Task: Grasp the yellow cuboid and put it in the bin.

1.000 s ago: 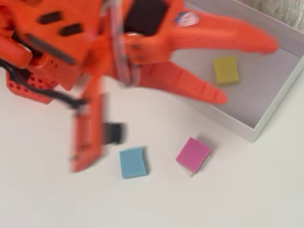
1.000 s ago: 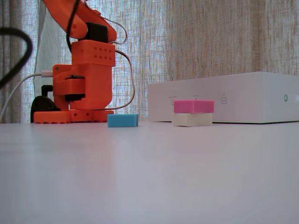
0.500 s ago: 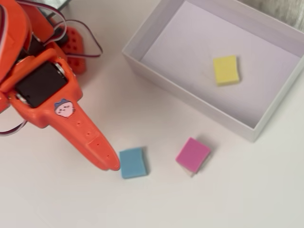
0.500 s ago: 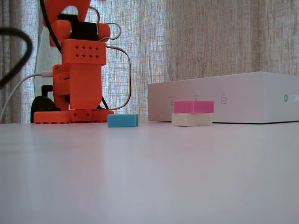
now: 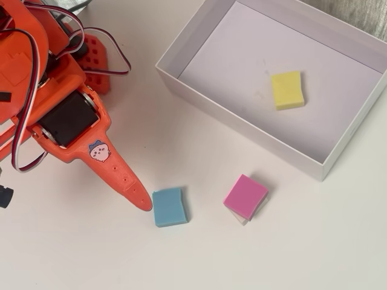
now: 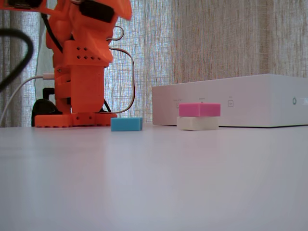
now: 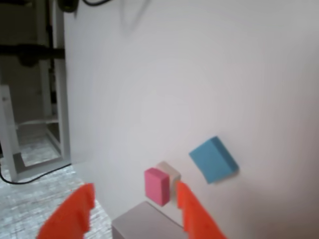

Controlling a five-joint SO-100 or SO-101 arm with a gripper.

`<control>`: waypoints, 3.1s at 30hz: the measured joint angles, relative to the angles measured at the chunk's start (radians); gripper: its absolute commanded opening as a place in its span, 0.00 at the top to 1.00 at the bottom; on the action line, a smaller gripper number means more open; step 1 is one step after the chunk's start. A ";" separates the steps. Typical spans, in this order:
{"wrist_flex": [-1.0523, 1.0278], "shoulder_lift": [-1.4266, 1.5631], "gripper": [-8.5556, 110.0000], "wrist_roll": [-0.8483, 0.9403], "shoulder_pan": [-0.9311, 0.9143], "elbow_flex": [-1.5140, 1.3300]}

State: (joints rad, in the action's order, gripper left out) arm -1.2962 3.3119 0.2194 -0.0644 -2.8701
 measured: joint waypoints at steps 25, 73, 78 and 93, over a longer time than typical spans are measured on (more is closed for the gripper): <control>-0.046 0.002 1.00 0.029 0.017 -0.077; -0.046 0.002 1.00 0.031 0.015 -0.077; -0.046 0.002 1.00 0.031 0.015 -0.077; -0.046 0.002 1.00 0.031 0.015 -0.077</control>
State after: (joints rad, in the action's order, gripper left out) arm -1.3422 3.3134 0.2500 -0.0491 -2.9468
